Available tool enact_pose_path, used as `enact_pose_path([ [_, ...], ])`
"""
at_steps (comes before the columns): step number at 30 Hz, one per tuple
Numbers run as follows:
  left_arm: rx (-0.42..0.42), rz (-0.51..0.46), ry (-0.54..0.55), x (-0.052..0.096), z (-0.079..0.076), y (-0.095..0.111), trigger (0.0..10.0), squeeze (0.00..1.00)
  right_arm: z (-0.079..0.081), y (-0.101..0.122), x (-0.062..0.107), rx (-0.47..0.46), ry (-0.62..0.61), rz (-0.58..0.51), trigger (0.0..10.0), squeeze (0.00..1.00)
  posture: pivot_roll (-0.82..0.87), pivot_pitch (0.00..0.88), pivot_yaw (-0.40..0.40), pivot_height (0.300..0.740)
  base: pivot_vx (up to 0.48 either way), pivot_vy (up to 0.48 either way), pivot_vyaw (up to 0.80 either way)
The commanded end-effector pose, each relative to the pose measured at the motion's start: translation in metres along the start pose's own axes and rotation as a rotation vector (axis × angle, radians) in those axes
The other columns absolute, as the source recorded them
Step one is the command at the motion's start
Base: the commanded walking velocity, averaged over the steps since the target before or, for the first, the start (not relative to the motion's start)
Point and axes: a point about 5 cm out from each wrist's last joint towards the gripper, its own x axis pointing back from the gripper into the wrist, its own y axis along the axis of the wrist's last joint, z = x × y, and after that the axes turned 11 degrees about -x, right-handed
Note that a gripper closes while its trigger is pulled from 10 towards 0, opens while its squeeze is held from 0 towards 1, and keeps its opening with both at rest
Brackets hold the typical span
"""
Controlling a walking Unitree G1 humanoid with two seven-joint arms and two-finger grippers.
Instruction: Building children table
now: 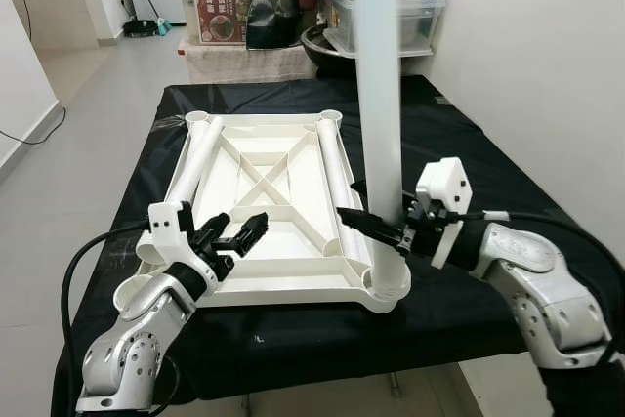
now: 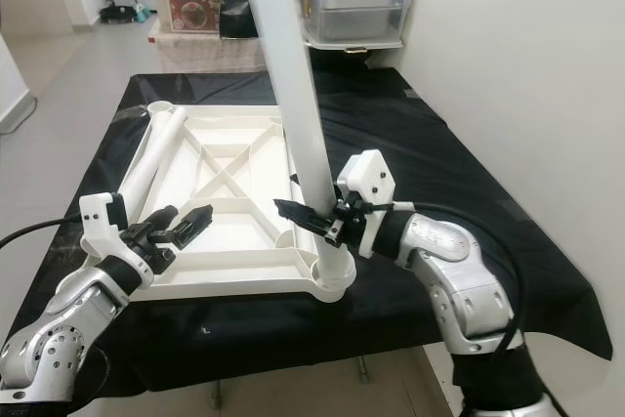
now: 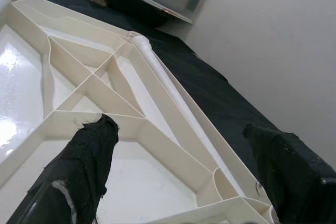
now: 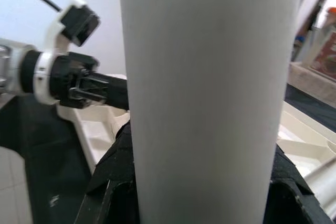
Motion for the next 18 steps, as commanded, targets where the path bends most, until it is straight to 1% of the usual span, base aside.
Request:
enact_pose_path([
  [1,-0.014,0.006,0.003,0.002,0.003,0.000,10.0,0.00,0.000,-0.007,0.000,-0.014,0.016,0.021,10.0,0.00,0.09,0.000,-0.063,0.740,0.000,0.000,0.00],
  [4,-0.009,0.003,-0.003,0.000,0.001,0.000,10.0,0.00,0.002,-0.010,-0.004,-0.001,0.050,0.031,10.0,0.00,0.09,0.000,-0.059,0.740,0.000,0.000,0.00],
  [5,-0.007,0.003,-0.008,-0.001,0.000,0.000,10.0,0.00,0.003,-0.014,-0.009,0.011,0.082,0.044,10.0,0.00,0.09,0.000,-0.057,0.740,0.000,0.000,0.00],
  [10,-0.005,0.004,-0.014,-0.002,-0.002,-0.001,10.0,0.00,0.006,-0.018,-0.017,0.023,0.127,0.061,10.0,0.00,0.09,0.000,-0.062,0.740,0.000,0.000,0.00],
  [13,-0.007,-0.004,-0.011,-0.002,-0.001,0.001,10.0,0.00,0.002,-0.021,-0.028,0.056,0.183,0.096,10.0,0.00,0.10,0.000,-0.076,0.740,0.000,0.000,0.00],
  [17,-0.004,-0.008,-0.009,-0.001,-0.001,0.002,10.0,0.00,0.000,-0.021,-0.031,0.071,0.218,0.119,10.0,0.00,0.11,0.000,-0.082,0.740,0.000,0.000,0.00],
  [18,-0.003,-0.008,-0.009,0.000,-0.002,0.001,10.0,0.00,0.000,-0.022,-0.032,0.072,0.244,0.134,10.0,0.00,0.11,0.000,-0.085,0.740,0.000,0.000,0.00],
])
